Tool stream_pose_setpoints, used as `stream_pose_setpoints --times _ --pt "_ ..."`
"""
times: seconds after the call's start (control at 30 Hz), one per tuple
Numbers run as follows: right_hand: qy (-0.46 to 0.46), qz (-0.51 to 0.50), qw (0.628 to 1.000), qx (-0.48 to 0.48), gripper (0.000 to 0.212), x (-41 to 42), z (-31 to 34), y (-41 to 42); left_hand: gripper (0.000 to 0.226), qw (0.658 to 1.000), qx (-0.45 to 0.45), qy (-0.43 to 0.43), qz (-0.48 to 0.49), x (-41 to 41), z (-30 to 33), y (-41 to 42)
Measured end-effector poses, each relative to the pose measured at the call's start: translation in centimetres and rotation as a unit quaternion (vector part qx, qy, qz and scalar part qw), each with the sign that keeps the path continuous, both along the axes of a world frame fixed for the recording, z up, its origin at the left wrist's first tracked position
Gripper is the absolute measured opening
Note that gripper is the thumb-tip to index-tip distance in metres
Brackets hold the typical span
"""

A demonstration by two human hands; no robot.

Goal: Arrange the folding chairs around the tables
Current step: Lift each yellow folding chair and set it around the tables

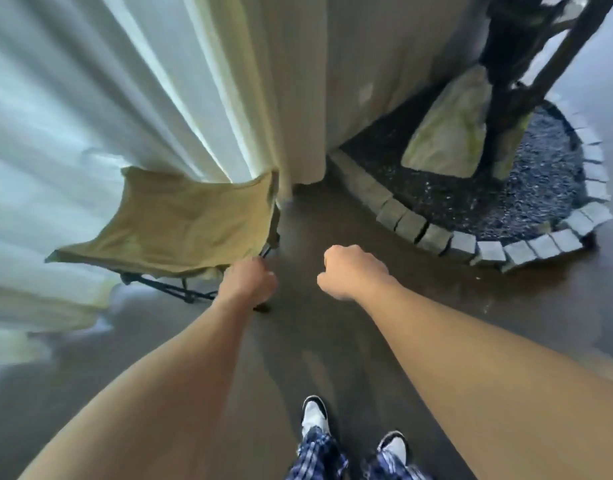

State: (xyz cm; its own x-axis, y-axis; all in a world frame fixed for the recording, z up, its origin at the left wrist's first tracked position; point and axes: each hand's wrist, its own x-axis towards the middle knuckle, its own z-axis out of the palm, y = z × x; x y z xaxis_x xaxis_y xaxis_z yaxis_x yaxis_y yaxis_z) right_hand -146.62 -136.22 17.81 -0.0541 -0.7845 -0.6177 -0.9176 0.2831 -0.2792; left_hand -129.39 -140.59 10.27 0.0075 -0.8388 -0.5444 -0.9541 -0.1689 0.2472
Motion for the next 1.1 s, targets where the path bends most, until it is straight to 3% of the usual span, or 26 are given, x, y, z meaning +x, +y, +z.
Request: stream_pose_setpoints --times 0.1,0.2,0.37,0.57,0.77,0.87,0.97,1.1 --pt "0.0 0.052 0.998 0.03 0.027 4.6 -1.4 -3.9 0.026 0.997 -0.002 0.009 0.072 4.0 -0.6 -2.0" --pt "-0.007 0.113 0.992 0.051 0.029 9.1 -3.8 -7.1 0.04 0.989 0.001 -0.002 0.145 8.2 -2.5 -3.6" --pt "-0.019 0.213 0.974 0.08 0.027 15.0 -8.6 -12.3 0.048 0.983 0.018 -0.032 0.18 14.3 -7.0 -6.0" --pt "-0.041 0.256 0.961 0.101 0.031 20.2 -12.9 -15.2 0.051 0.983 0.102 -0.023 0.149 17.2 -9.8 -7.5" --pt "0.08 0.288 0.948 0.111 0.044 25.4 -15.7 -15.4 0.054 0.989 0.081 -0.106 0.068 21.5 -11.4 -8.0" --pt "0.129 0.261 0.946 0.141 0.053 26.6 -17.2 -15.7 0.055 0.991 0.045 -0.111 0.057 23.7 -12.5 -8.4" --pt "0.108 0.209 0.96 0.152 0.057 27.0 -18.4 -15.8 0.061 0.995 0.038 -0.062 0.063 25.7 -13.3 -8.6" --pt "0.124 0.176 0.966 0.143 0.055 26.6 -19.1 -14.5 0.06 0.995 0.034 -0.092 0.012 27.5 -13.2 -9.2"
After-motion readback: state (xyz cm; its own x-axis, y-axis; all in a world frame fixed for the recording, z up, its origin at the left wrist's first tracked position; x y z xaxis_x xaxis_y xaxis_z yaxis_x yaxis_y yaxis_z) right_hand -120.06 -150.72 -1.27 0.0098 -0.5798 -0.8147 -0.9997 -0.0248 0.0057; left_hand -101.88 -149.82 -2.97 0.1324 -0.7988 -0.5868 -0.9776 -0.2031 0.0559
